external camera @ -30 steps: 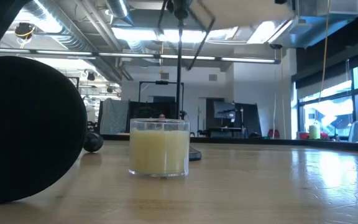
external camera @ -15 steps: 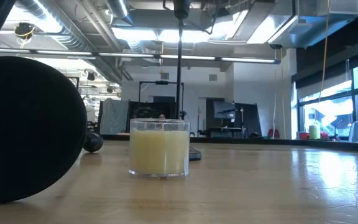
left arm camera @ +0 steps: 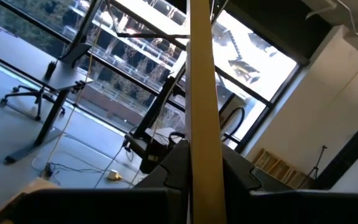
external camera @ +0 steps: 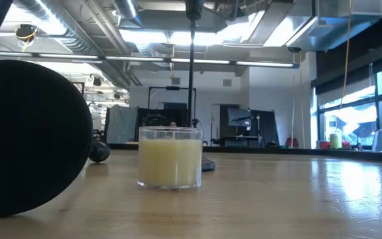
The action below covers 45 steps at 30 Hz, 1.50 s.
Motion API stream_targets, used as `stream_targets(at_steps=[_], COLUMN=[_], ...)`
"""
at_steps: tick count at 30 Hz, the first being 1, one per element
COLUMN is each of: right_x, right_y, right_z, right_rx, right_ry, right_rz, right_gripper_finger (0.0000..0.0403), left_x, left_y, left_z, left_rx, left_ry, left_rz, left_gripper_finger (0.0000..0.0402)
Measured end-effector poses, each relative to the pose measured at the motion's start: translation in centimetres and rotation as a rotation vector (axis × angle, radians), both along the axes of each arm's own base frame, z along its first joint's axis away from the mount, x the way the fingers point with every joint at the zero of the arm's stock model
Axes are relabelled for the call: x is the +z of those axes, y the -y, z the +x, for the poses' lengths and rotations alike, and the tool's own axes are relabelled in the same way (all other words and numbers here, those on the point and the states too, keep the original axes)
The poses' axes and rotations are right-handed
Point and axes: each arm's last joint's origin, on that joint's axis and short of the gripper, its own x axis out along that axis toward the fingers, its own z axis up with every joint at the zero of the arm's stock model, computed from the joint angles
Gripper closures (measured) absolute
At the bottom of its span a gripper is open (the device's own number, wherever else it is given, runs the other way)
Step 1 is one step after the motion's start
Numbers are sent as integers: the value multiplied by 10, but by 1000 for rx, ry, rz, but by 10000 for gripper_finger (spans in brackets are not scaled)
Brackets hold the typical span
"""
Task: Pick & Place candle stick holders
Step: Prepare the shelf to begin the demonstration
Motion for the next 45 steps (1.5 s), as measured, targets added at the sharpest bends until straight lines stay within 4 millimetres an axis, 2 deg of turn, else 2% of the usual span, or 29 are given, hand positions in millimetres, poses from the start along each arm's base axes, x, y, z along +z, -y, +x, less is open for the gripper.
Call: stream_targets(at_steps=[4,13,26,35,45], right_x=[6,7,16,16,11], right_y=[3,5,1,1,1], right_z=[-5,-5,-14,-12,1], right_rx=[10,38,206,209,217], right_ry=[73,108,281,277,237], right_rz=[-41,-47,-97,-98,-86], right_gripper_finger=[153,153,153,153,153], left_x=[-1,0,-2,-5,-25], left_y=[7,22,25,28,36], left_z=[3,9,12,14,38], left_rx=[-36,-75,-108,-129,-172], left_ry=[-6,0,-1,-25,-115], left_rz=[-7,-22,-29,-31,-51], left_gripper_finger=[362,362,362,362,362])
